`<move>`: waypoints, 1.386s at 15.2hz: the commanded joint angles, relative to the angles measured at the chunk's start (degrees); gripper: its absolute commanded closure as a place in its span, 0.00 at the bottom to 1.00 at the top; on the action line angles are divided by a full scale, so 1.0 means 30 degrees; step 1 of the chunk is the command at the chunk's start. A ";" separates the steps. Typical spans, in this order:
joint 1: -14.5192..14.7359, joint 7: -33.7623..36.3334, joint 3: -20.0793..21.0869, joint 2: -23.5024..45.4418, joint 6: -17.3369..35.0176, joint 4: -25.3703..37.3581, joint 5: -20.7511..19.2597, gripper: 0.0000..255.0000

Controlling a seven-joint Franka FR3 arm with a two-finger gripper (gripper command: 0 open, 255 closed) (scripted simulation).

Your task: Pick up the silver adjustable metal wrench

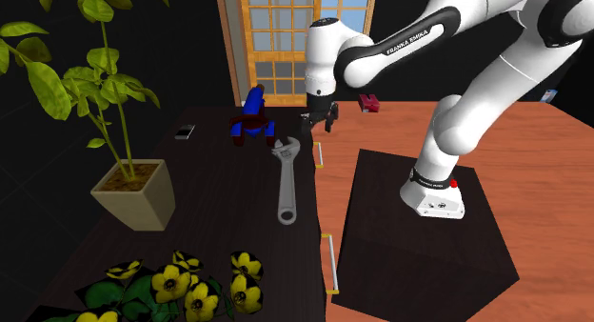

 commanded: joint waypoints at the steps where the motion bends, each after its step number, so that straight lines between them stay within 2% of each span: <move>1: -0.0378 0.1811 0.0650 0.1371 0.1371 0.0082 -0.0090 0.00; 6: -0.1392 0.6544 0.1978 0.5358 0.4354 0.1059 -0.1426 0.00; 9: -0.1788 0.9716 0.2314 0.7942 0.5828 0.1999 -0.2968 0.00; 12: -0.1743 1.2941 0.2061 1.0523 0.6979 0.3185 -0.4786 0.00; 21: -0.1345 1.4056 0.1471 1.2304 0.8724 0.3006 -0.6308 0.00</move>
